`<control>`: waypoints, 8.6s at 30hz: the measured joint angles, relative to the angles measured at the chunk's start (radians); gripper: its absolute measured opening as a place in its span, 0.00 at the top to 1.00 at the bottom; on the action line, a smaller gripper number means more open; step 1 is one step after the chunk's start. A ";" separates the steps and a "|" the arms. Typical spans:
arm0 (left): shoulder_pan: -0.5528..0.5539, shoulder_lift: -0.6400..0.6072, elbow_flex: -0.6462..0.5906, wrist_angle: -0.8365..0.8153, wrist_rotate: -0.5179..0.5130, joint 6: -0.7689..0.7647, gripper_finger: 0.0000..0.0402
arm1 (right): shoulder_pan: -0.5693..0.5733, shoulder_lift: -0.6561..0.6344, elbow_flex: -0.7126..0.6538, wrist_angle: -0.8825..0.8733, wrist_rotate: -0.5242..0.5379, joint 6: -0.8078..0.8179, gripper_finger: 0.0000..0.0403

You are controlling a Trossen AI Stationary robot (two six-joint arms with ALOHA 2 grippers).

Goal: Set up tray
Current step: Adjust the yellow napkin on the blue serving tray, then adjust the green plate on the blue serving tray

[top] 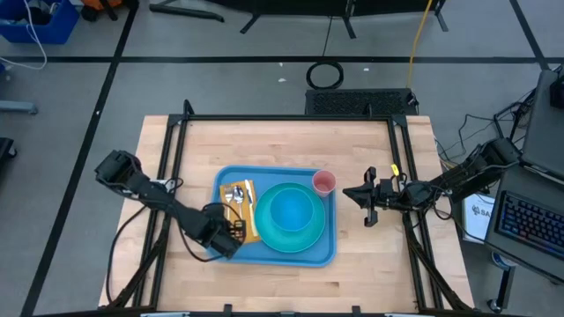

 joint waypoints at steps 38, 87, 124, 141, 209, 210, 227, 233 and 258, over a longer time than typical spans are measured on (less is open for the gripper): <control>0.029 0.067 -0.019 0.074 0.062 -0.004 1.00 | 0.000 0.000 0.000 0.000 0.000 0.000 1.00; -0.105 0.044 -0.018 0.254 -0.122 -0.041 0.82 | 0.000 0.000 0.000 -0.001 0.000 0.000 1.00; -0.104 0.093 -0.018 0.295 -0.113 -0.017 0.82 | 0.000 0.000 0.000 0.000 0.000 0.000 1.00; -0.096 0.099 -0.049 0.326 -0.108 -0.032 0.98 | 0.000 0.000 0.000 0.000 0.000 0.000 1.00; -0.134 0.023 -0.063 0.071 0.034 0.020 0.97 | 0.000 0.000 0.000 -0.004 0.000 0.000 1.00; -0.134 0.020 -0.063 0.074 0.029 0.022 0.95 | 0.000 0.000 0.000 -0.004 0.000 0.000 1.00; -0.144 0.006 -0.061 0.113 0.017 0.023 0.74 | 0.000 0.000 0.000 -0.005 0.000 0.000 1.00; -0.148 0.005 -0.038 0.100 -0.009 0.046 0.74 | 0.000 0.000 0.000 -0.004 0.000 0.000 1.00; 0.051 0.005 0.048 0.221 -0.227 0.558 0.74 | 0.000 0.000 0.000 -0.005 0.000 0.000 1.00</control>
